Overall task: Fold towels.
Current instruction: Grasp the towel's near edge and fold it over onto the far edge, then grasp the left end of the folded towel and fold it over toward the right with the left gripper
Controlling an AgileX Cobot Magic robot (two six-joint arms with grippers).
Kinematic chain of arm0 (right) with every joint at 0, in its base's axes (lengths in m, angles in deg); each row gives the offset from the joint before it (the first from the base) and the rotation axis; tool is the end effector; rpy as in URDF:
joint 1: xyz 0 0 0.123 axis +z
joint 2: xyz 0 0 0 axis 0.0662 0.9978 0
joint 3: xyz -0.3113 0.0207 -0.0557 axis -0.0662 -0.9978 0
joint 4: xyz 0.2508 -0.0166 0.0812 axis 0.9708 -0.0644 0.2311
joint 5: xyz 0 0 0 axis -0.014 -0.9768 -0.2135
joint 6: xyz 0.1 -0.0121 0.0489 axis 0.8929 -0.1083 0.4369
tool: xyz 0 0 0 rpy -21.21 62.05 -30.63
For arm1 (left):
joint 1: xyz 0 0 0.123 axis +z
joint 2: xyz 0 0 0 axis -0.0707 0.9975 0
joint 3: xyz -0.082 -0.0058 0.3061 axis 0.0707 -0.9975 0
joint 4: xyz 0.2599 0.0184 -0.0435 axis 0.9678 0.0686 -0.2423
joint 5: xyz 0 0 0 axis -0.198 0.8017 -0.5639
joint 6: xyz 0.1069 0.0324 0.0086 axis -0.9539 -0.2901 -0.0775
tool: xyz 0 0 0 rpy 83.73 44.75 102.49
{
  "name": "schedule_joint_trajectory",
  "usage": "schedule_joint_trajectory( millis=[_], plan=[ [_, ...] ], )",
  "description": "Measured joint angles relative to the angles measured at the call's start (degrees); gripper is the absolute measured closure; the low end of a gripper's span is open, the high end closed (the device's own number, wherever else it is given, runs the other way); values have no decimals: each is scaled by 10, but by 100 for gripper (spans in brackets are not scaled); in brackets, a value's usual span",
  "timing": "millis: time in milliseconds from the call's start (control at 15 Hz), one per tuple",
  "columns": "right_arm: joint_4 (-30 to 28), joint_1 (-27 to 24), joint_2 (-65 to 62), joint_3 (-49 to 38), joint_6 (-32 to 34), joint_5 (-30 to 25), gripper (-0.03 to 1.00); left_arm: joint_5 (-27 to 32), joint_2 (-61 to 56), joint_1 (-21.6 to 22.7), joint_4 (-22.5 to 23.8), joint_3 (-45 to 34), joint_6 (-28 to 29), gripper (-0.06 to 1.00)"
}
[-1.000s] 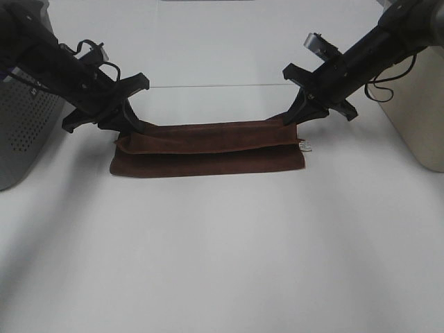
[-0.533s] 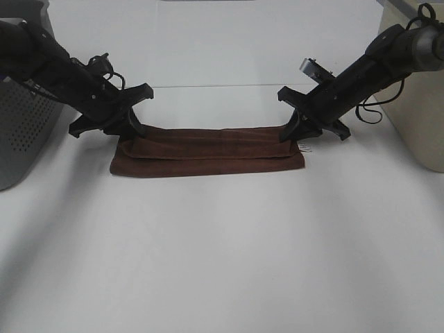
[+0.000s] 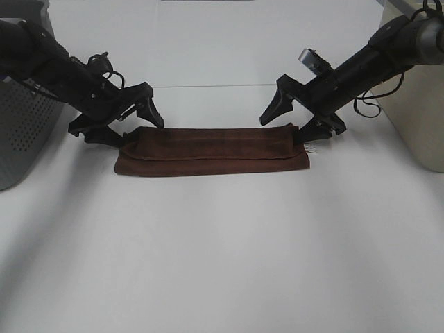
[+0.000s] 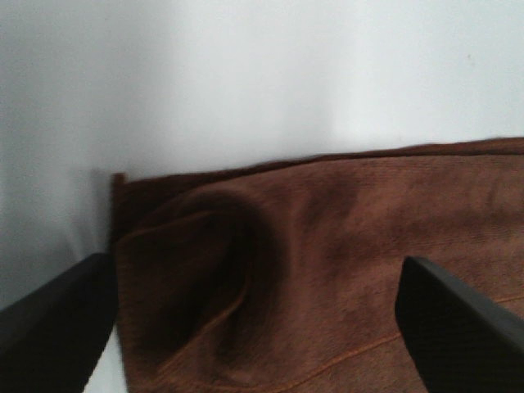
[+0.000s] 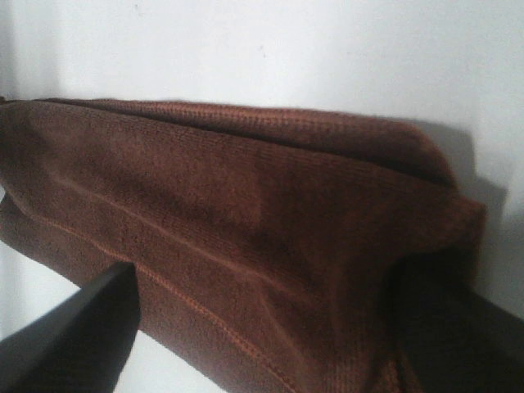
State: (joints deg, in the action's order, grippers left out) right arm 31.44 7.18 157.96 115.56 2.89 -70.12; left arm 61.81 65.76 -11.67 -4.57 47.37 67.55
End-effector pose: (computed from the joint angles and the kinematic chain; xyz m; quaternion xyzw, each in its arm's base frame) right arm 0.5240 0.0968 0.0937 -0.0129 0.9461 0.3133 0.0811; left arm 0.5121 -0.1148 0.1078 -0.0662 0.9527 -0.2509 0.1585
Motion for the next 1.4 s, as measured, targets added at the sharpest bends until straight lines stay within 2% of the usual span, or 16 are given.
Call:
schedule_joint_trajectory(
  millis=[67,267,400,600,733,800,933,1067,1267,1333,1400],
  plan=[
    [-3,0,0,0,0,-8,16,4,-4,0,21,0,3,7],
    [-30,0,-9,0,1,-22,16,21,-17,2,82,0,68,7],
    [-70,0,-21,0,11,-24,15,32,-17,2,91,0,95,7],
    [-92,-1,-29,-2,24,-24,15,32,-1,2,57,0,100,10],
    [-93,-1,-29,-2,28,-24,14,27,14,2,-21,3,57,14],
    [-94,-1,-29,-2,28,-24,14,26,20,1,-41,4,46,16],
    [-95,-1,-29,-2,28,-26,14,26,26,-2,-56,7,42,20],
    [-97,-1,-29,-2,28,-26,14,26,30,-6,-58,8,41,36],
    [-100,-1,-29,-2,28,-26,14,27,38,-7,-49,7,43,83],
    [-100,-1,-29,-2,28,-27,14,27,40,-7,-45,7,44,90],
    [-105,-1,-29,-2,29,-28,14,28,40,-7,-42,7,44,91]
  ],
)
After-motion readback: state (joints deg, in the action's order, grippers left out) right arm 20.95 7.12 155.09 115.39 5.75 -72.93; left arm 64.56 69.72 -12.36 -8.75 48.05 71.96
